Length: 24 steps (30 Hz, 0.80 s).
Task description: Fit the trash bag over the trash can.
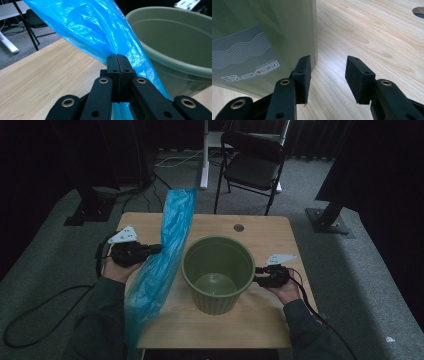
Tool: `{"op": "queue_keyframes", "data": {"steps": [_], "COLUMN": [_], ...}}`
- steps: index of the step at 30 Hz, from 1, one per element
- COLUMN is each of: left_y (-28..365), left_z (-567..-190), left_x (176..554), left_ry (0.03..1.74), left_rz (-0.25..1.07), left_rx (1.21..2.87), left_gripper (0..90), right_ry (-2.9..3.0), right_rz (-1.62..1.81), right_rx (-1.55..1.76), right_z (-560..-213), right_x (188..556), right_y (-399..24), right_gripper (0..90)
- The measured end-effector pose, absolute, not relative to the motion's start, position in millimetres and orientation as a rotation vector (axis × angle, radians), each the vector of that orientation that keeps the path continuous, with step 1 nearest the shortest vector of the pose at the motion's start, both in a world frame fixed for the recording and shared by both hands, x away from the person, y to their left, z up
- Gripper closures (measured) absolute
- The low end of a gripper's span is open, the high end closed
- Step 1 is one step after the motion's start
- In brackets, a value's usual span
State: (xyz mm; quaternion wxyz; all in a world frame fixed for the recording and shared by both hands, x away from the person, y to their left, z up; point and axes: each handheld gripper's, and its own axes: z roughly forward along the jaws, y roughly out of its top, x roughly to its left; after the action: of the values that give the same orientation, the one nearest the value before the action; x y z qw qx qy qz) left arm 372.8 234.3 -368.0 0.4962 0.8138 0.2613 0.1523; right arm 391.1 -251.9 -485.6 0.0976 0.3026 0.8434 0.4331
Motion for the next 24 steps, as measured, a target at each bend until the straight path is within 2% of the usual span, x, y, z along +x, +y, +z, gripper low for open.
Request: {"op": "queue_keyframes", "data": {"steps": [24], "left_y": [180], "left_z": [-353], "left_x": [356], "left_ry": [0.415], "left_rz": [0.308], "left_rx": [2.029], "left_gripper": [89.4], "right_ry": [2.498], "right_rz": [1.28], "right_rx": [0.894], "right_z": [-486], "right_x": [392], "right_y": [-252], "right_gripper": [55.0]}}
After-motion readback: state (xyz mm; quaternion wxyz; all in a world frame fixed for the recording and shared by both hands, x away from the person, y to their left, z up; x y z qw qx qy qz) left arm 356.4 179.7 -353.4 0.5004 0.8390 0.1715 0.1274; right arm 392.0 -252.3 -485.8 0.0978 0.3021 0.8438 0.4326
